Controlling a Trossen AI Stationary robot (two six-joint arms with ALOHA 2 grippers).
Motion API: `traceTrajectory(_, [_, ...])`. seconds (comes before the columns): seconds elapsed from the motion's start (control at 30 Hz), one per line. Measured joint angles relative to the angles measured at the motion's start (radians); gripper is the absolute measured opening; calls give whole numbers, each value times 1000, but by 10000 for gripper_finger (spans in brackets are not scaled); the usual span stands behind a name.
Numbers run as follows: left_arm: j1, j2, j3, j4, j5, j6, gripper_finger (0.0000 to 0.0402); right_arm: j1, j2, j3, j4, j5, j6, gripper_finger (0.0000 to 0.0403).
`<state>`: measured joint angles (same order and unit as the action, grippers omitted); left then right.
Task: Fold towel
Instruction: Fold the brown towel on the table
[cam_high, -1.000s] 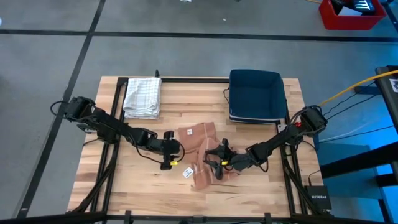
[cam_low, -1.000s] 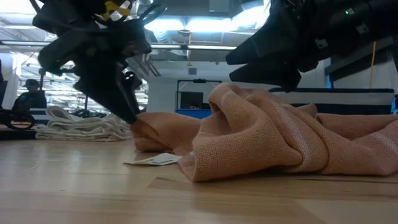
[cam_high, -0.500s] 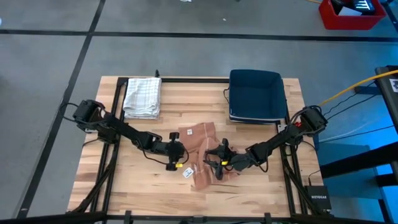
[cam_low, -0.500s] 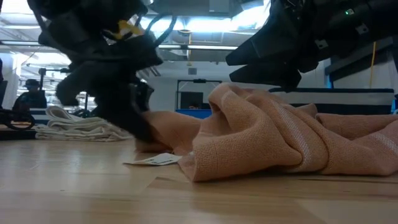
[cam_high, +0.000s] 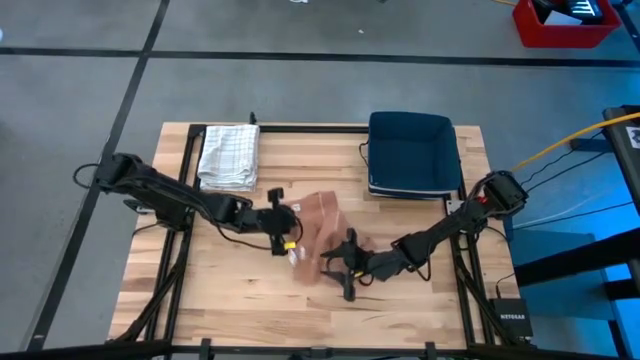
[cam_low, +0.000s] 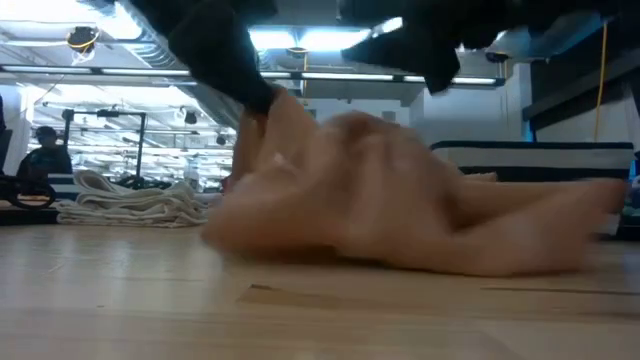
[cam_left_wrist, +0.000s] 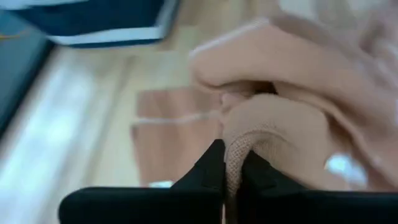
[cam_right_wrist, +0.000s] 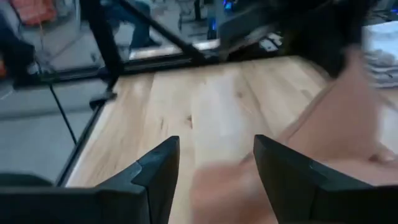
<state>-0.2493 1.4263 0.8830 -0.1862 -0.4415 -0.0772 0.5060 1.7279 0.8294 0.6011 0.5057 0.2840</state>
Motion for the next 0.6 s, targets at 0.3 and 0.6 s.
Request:
traceTrajectory(0.3, [-2, -208, 10, -66, -48, 20, 3, -34, 4, 418, -855, 99, -165, 209])
traceTrajectory(0.6, [-60, -337, 65, -57, -41, 142, 2, -205, 4, 679, -1117, 1, -385, 209])
